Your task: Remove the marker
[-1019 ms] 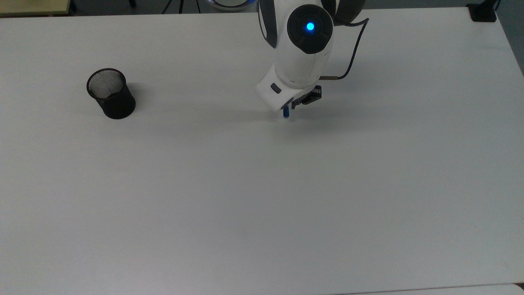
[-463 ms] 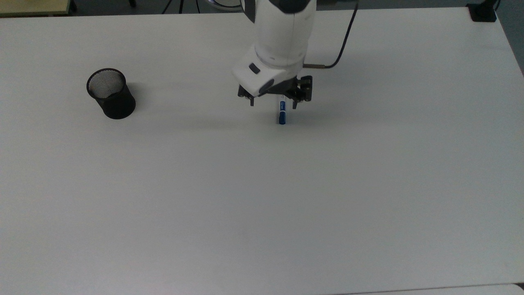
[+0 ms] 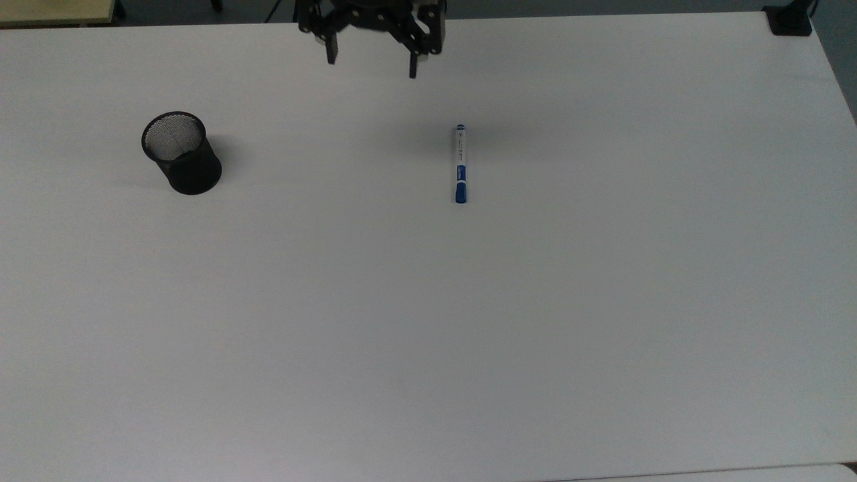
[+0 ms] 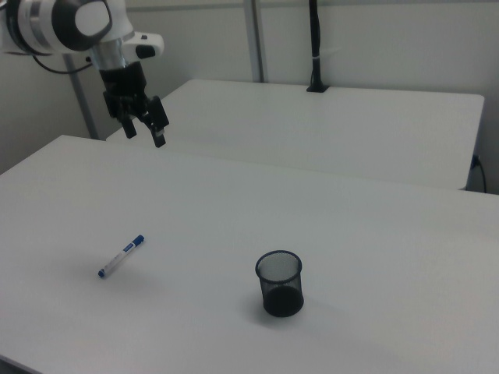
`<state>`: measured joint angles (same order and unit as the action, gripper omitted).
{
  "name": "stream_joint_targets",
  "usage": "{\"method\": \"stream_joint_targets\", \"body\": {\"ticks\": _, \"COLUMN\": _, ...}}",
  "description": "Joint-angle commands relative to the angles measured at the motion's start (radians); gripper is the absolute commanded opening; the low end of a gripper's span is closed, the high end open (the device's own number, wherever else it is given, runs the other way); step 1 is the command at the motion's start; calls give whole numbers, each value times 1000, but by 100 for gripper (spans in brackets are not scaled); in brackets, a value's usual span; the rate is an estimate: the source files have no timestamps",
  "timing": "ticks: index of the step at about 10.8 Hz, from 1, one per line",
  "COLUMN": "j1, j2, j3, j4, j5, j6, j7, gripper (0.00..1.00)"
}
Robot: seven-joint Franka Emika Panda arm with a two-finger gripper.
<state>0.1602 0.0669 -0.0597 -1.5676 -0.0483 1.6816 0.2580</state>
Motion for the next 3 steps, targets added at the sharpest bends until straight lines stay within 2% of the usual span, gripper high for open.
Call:
{"method": "stream_joint_targets", "body": {"ticks": 1, "j1": -34, "j2": -76, "j3": -2, "j4": -35, "j5": 1, "j6": -59, "j7": -23, "gripper": 100}}
{"method": "stream_joint_targets", "body": {"ticks": 3, "j1": -36, "j2": -88, "j3": -3, "j4": -35, "j5": 1, "j6": -80, "j7": -25, "gripper": 100}}
